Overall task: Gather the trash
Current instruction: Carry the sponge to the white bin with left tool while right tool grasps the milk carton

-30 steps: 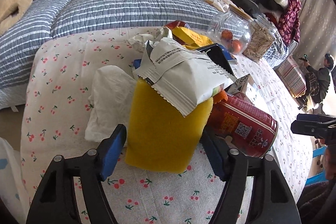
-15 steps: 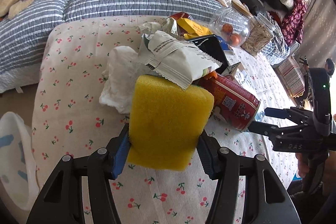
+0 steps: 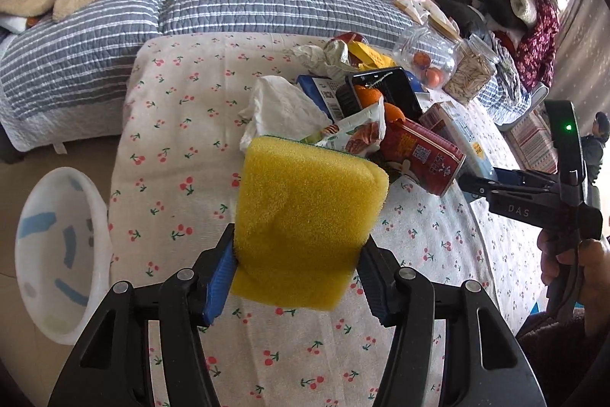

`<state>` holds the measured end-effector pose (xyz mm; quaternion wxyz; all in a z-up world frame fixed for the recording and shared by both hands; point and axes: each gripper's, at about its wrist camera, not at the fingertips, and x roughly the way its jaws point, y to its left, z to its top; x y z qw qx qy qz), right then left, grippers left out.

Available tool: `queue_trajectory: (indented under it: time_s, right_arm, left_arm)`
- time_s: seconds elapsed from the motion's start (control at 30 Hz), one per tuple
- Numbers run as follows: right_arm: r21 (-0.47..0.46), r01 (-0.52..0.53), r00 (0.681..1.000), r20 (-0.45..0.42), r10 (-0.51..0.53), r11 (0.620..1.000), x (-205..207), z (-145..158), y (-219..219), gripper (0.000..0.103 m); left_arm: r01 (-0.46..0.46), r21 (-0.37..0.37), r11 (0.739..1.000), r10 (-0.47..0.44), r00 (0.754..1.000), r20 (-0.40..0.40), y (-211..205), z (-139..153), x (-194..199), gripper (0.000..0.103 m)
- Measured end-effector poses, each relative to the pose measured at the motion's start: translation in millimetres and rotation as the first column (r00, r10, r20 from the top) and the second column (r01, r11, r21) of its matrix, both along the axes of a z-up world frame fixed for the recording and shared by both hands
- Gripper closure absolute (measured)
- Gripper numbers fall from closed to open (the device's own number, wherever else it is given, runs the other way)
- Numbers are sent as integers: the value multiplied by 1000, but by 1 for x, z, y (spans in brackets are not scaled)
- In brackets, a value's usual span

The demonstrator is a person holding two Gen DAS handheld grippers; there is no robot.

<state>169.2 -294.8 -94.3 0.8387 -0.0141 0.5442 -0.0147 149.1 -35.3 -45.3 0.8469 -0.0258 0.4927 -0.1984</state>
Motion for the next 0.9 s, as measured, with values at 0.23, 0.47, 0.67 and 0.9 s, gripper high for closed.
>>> queue_trajectory:
  time_s: [0.23, 0.47, 0.67, 0.9]
  right_arm:
    - [47, 67, 994, 88, -71, 997, -22, 39, -5, 46]
    - [80, 30, 984, 174, -44, 996, -37, 71, 15, 46]
    - [94, -37, 966, 258, 12, 995, -47, 97, 46, 46]
    - [109, -113, 962, 259, 82, 988, -46, 97, 87, 46]
  left_arm:
    - [-71, -24, 997, 71, 997, 24, 37, 12, -11, 42]
    - [-143, -35, 989, 145, 989, 43, 72, 20, -21, 42]
    - [-221, -33, 975, 223, 974, 44, 105, 20, -25, 42]
    - [-296, -4, 955, 296, 954, 40, 136, 14, -26, 42]
